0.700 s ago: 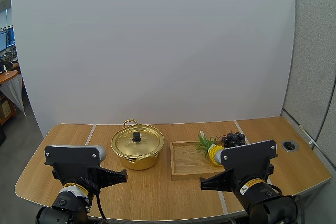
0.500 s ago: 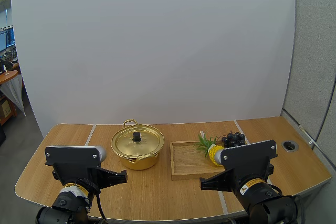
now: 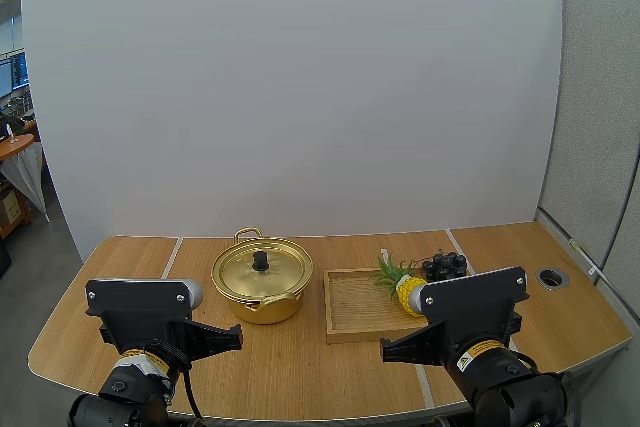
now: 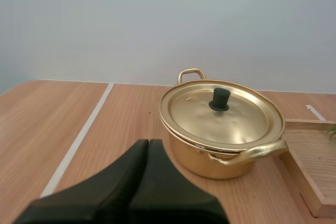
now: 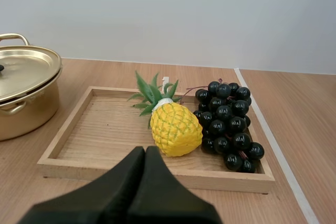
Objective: Open the pot, put the pineapple inside, and close it
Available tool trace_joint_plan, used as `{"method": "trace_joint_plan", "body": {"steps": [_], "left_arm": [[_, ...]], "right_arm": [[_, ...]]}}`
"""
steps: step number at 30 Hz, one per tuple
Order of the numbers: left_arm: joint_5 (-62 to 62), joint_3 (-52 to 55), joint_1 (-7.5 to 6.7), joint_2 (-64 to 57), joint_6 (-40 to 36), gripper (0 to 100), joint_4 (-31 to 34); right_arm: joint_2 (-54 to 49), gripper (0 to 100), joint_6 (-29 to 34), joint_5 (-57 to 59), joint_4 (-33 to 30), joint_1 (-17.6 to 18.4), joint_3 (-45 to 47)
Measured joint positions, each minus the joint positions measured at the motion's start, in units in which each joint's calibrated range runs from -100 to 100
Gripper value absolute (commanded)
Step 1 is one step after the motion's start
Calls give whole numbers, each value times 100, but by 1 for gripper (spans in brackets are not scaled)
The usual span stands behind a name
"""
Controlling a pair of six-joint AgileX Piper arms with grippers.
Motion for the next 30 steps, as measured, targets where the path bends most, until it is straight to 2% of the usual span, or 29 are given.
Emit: {"method": "trace_joint_plan", "body": {"steps": [8, 17, 24, 26, 28, 30], "left_arm": [[97, -102, 0, 0, 0, 0, 0], [784, -1408, 0, -10, 160, 0, 0], [2046, -2931, 0, -27, 182, 0, 0], [2363, -3351, 0, -27, 182, 0, 0], [3270, -4081, 0, -27, 182, 0, 11], [3710, -4346, 0, -27, 182, 0, 11]], "right_arm": [[0, 0, 0, 21, -20, 0, -42], [0, 0, 0, 254, -44, 0, -651], [-11, 0, 0, 1143, -69, 0, -2139], [-24, 0, 0, 1806, -69, 0, -2833], [-24, 0, 0, 2429, -69, 0, -3285], [-24, 0, 0, 3440, -69, 0, -3847]]}}
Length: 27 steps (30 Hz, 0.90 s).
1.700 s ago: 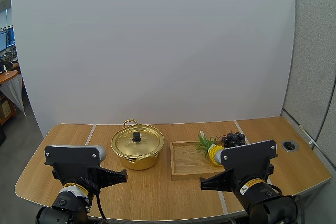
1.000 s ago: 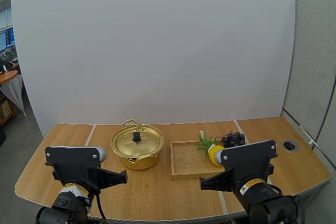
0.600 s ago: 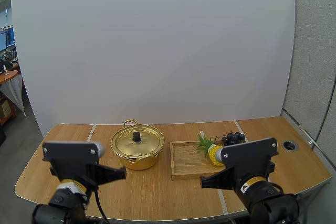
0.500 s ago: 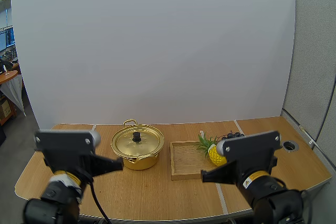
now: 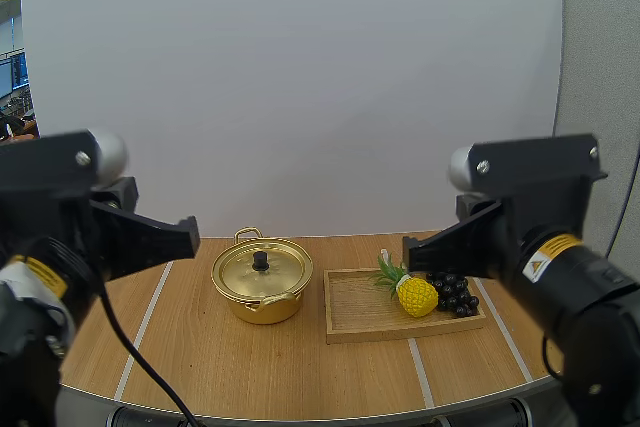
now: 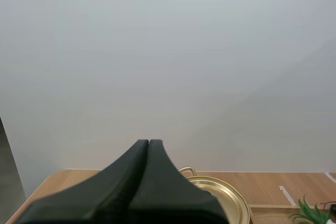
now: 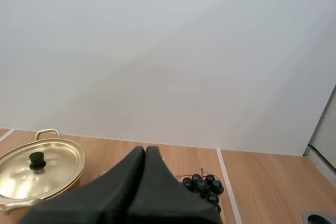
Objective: Open the pot, put the pineapple inside, and close it
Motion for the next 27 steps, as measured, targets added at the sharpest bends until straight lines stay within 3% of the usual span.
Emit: {"method": "trace_joint_plan", "body": {"steps": [8, 12, 19, 27], "left_arm": [[457, -316, 0, 0, 63, 0, -16], [740, -341, 0, 181, 490, 0, -385], [922, -341, 0, 1345, 1235, 0, -1210], [654, -341, 0, 2957, 1572, 0, -1398]], "right_arm": [[-11, 0, 0, 1499, 0, 0, -512], [0, 0, 15, 1821, 0, 0, -524], [503, 0, 74, 1967, 0, 0, -538], [1249, 0, 74, 2038, 0, 0, -538]]}}
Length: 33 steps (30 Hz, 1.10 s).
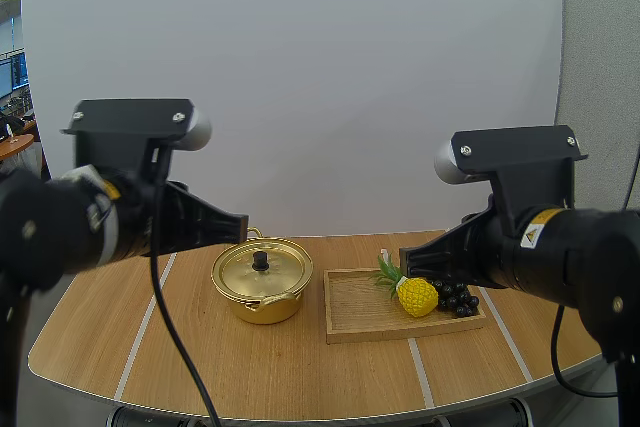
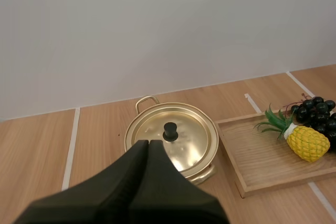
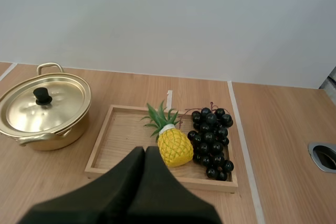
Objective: Open the pot, put the pineapple inside, and close it
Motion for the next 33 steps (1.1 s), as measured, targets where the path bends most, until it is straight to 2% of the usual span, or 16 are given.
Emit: {"method": "trace_joint_plan", "body": {"steps": [4, 7, 8, 11, 12, 13, 14, 15, 16, 20, 22, 25, 33], "left_arm": [[-322, 0, 0, 679, 77, 0, -9], [-384, 0, 0, 1043, 99, 9, -15], [-384, 0, 0, 1105, 110, 12, -15], [-405, 0, 0, 1375, 110, 41, -25], [-418, 0, 0, 1417, 110, 47, -25], [-418, 0, 0, 1554, 110, 65, -25], [-418, 0, 0, 1635, 110, 72, -25], [-418, 0, 0, 1694, 110, 92, -25], [-418, 0, 0, 1790, 110, 100, -29], [-375, 0, 0, 2037, 477, 100, -38], [-231, 0, 0, 2172, 1034, 100, -103], [-208, 0, 0, 2222, 1390, 100, -215], [-279, 0, 0, 2516, 2777, 100, -1202]], "right_arm": [[273, 1, 0, 0, 0, 0, 0], [407, 28, 0, 0, 0, 0, 0], [437, 42, 0, 0, 0, 0, 0], [477, 75, 0, 0, 0, 0, 0], [477, 84, 0, 0, 0, 0, 0], [477, 93, 0, 0, 0, 0, 0], [477, 100, 0, 0, 0, 0, 0], [477, 100, 0, 0, 0, 0, 0], [477, 100, 0, 0, 0, 0, 0], [477, 100, 0, 0, 131, 0, 0], [477, 100, 0, 0, 153, 0, -15], [477, 100, 0, 0, 175, 0, -18], [477, 100, 0, 0, 175, 0, -18]]}}
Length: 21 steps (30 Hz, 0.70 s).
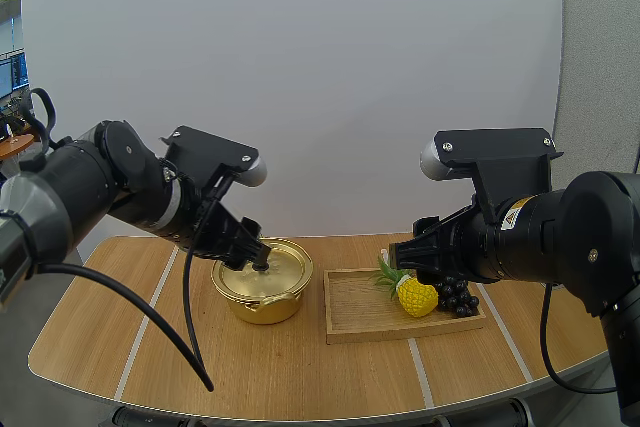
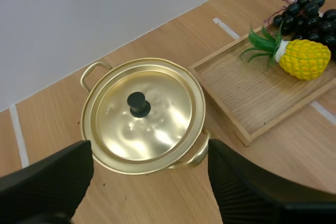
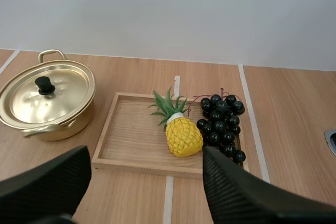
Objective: Open the pot, put the pineapple inside, and close it
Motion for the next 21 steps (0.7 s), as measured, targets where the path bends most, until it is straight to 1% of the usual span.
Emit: {"method": "trace_joint_plan", "body": {"steps": [3, 6, 15, 21], "left_arm": [[-16, -30, 0, 249, 290, 100, -174], [-16, -178, 0, 631, 430, 100, -198], [-49, -979, 0, 2019, 472, 100, -198], [-49, -1319, 0, 2957, 481, 100, -152]], "right_arm": [[0, 100, 0, 0, 0, 0, 0], [0, 100, 0, 0, 0, 0, 0], [0, 100, 0, 0, 0, 0, 0], [0, 100, 0, 0, 0, 0, 0]]}}
